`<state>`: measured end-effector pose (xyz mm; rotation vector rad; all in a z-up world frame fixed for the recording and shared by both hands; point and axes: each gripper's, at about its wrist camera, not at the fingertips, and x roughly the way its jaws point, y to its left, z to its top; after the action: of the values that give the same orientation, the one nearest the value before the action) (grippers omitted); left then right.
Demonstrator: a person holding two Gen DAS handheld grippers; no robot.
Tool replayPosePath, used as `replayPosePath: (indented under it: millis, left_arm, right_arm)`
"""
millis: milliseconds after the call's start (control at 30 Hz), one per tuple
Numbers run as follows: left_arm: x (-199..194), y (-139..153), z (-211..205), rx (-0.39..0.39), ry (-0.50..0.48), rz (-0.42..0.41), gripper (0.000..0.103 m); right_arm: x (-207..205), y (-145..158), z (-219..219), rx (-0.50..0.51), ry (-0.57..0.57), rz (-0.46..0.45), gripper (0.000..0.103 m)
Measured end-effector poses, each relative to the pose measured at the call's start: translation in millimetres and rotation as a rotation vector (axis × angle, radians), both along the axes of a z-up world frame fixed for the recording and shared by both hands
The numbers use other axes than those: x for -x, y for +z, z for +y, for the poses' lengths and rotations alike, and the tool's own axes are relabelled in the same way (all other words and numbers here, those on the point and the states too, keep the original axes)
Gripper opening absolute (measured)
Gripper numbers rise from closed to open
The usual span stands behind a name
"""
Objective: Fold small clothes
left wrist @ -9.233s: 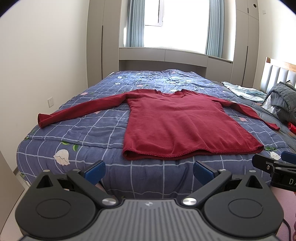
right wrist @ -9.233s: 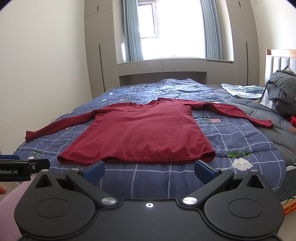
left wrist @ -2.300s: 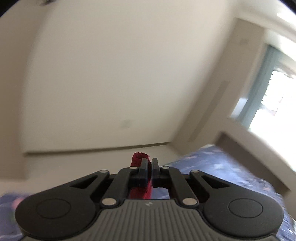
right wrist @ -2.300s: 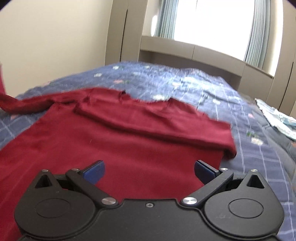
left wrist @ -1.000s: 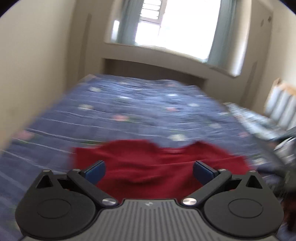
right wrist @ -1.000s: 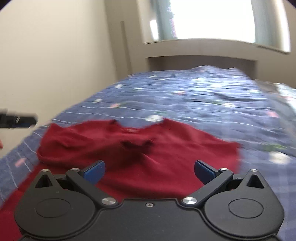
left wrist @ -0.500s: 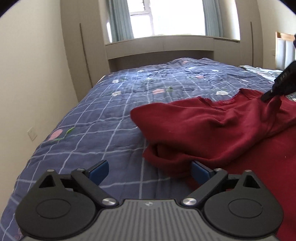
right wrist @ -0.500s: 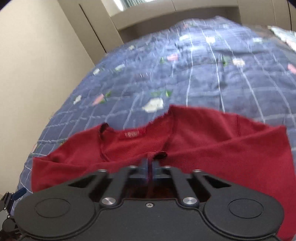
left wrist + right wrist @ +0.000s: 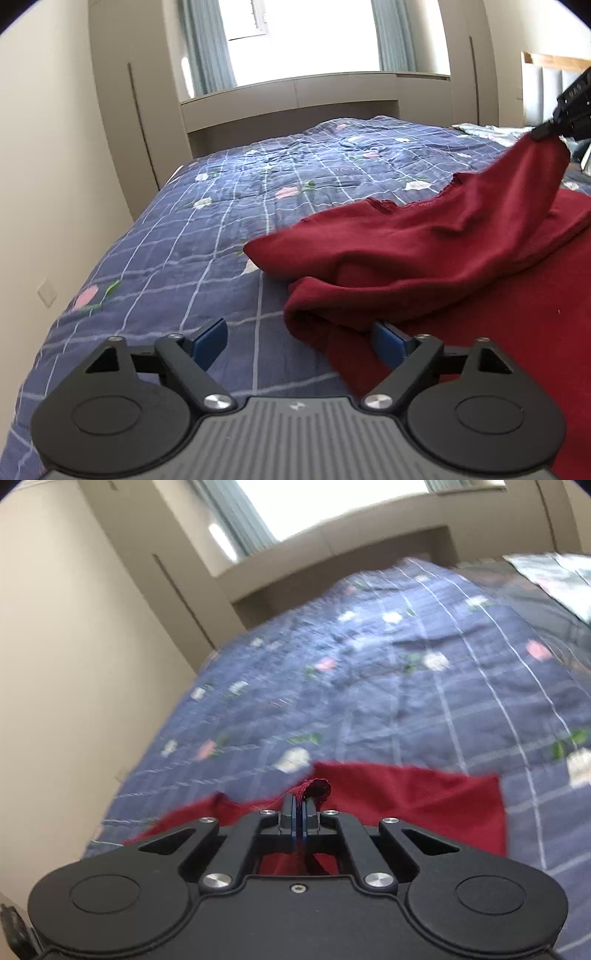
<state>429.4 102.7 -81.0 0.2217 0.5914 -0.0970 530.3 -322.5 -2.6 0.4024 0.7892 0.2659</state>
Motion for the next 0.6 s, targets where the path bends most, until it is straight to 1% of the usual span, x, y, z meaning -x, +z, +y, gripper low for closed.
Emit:
replayPosePath:
  millis: [67,167,200,233,267,300,333,367,433,467,533,600]
  left_arm:
    - [-5,0,-3,-0.026,-0.011,-0.007,0.081]
    - [-14,2,-6,-0.046,-0.032,-0.005,0.069]
    - [-16,2,-8,-0.048,-0.048,-0.002,0.053]
    - [-18,2,-9,-0.05,-0.064,0.002,0.027]
    - [-20,4,-10,-0.052,-0.073,0.008,0.016]
    - [-20,5,-11,-0.058,-0.053,0.0,0.007]
    - [-19,8,-10,-0.055,-0.032,-0.012,0.005]
    - [-17,12,-8,-0.031,-0.016,-0.025,0.005]
    - [-9,19,0,0.037,0.033,-0.063,0.004]
    - [-7,21,5,0.069,0.072,-0.065,0.003]
    - [-7,20,23,0.196,0.161,-0.022,0.003]
    - [-12,9,45,0.348,0.238,0.061,0.003]
  right_arm:
    - [1,-10,-7,-0.005,-0.019,0.021,0.002]
    - [6,-20,-7,-0.013,-0.015,0.032,0.002]
    - [7,-20,-5,-0.009,-0.008,0.029,0.002]
    - [7,-19,-3,-0.004,-0.001,0.025,0.002]
    - [8,-17,-2,-0.001,0.005,0.02,0.002]
    - [8,-15,-2,-0.005,0.011,0.016,0.002]
    - [9,-13,-2,-0.011,0.014,0.012,0.002]
    - [9,-11,-2,-0.016,0.016,0.008,0.002]
    - [11,-8,-3,-0.028,0.017,0.006,0.002]
    - [12,-11,-4,-0.038,0.017,0.015,0.002]
    - [14,-22,-1,-0.025,0.023,0.049,0.002]
    - [16,-39,4,0.009,0.031,0.087,0.002]
